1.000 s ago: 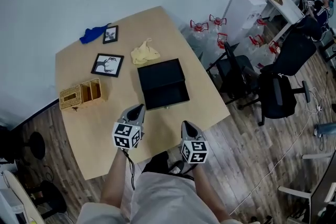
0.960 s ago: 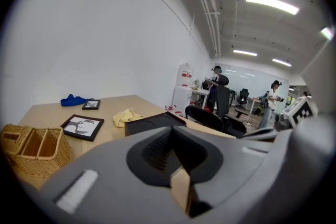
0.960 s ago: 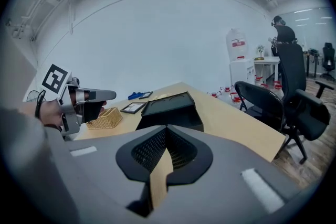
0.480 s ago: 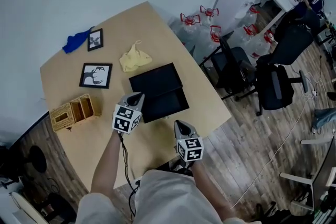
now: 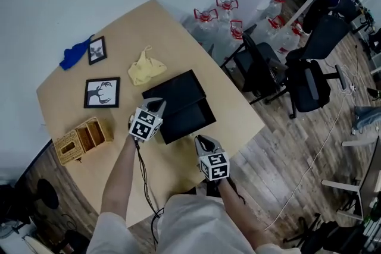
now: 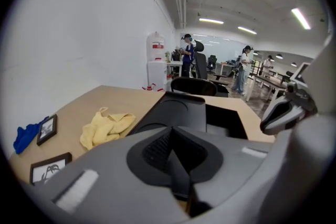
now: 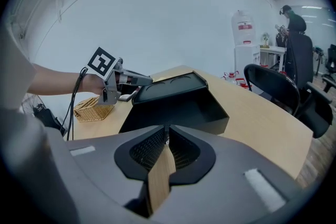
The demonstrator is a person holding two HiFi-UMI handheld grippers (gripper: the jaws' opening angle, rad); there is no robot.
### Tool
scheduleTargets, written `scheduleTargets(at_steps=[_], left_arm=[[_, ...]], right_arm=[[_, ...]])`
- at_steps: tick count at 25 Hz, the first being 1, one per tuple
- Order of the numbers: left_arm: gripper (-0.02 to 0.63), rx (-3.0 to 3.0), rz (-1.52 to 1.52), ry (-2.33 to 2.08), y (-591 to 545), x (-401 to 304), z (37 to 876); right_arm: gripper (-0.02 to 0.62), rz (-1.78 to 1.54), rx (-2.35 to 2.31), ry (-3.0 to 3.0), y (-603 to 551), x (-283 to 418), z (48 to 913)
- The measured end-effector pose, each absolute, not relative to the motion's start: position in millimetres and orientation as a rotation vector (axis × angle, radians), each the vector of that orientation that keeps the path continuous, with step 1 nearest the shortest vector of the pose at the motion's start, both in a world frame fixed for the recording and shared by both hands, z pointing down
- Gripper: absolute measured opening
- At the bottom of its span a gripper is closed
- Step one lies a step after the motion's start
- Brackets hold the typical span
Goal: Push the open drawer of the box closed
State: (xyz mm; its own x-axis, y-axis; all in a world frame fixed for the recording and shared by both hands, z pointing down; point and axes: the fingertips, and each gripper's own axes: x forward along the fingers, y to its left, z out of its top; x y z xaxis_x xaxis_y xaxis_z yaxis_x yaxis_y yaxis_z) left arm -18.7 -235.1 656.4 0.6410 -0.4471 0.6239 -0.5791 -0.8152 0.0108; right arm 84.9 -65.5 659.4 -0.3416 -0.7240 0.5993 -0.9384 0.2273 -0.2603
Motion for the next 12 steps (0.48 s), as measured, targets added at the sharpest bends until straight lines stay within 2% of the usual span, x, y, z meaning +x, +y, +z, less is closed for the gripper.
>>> scheduleTargets(at_steps=[12], left_arm=[[0.052,2.763,1.049,-0.604,-235,-9,668]], right_arm=[[0.073,0.924,1.472,-2.136,-64,75,687]])
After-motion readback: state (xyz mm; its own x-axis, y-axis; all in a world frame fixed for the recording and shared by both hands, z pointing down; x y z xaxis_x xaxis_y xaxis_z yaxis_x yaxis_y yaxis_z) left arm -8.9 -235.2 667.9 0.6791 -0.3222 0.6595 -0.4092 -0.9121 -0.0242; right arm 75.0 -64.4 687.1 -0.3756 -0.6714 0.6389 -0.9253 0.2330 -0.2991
